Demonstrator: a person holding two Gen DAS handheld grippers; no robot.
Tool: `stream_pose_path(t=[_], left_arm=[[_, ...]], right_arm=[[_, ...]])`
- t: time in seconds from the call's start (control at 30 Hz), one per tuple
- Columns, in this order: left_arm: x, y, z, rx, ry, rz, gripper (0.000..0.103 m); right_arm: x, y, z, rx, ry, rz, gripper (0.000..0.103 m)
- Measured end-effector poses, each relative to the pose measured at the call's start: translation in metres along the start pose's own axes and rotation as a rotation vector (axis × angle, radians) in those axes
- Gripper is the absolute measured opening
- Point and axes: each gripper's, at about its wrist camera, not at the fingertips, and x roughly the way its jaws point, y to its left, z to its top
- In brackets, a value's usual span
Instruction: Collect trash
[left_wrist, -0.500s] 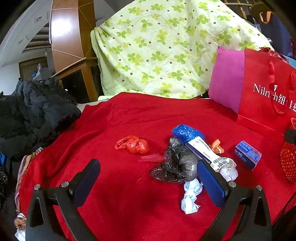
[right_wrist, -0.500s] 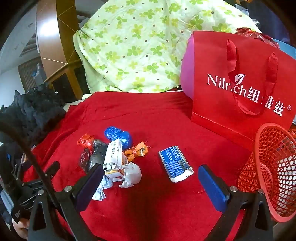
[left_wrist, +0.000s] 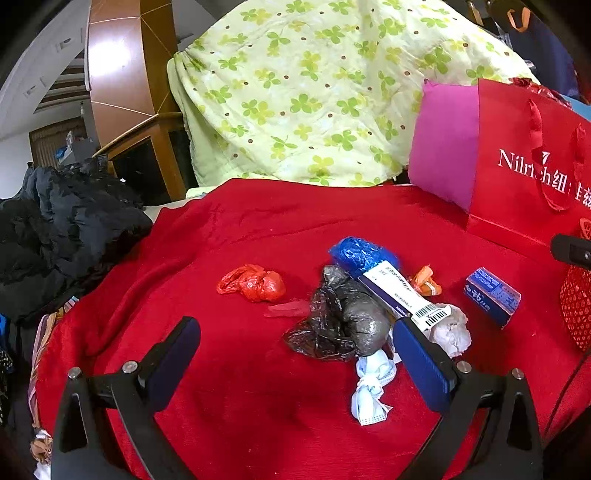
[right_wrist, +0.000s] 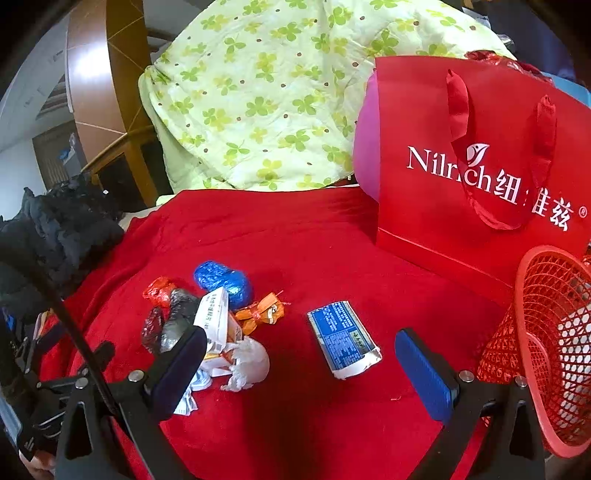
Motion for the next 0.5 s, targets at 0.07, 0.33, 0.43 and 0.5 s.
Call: stream_pose_path(t=[0.07,0.33,0.43,0.5], left_arm=[[0.001,-0.001,0.000,0.003,0.005,-0.004,0.103],[0.000,-0.009,-0.002,0.023,0.007,-0.026,0.103],[-0.003,-0.013,-0.003,0.039,-0.002,-0.025,0.103],[-0.003,-0.016,-0.004,0.059,-0.009,-0.017,0.103]], right_arm=[[0.003,-0.005,-0.001,0.018,-0.006,0.012,0.103],[0.003,-0.014,-0.008,0.015,-0.055,0.065,0.103],[0.001,-0.011,-0.011,-0.007,-0.060,0.065,0.103],[0.000,-0.010,-0.013,-0.018,-0.063,0.066,0.103]])
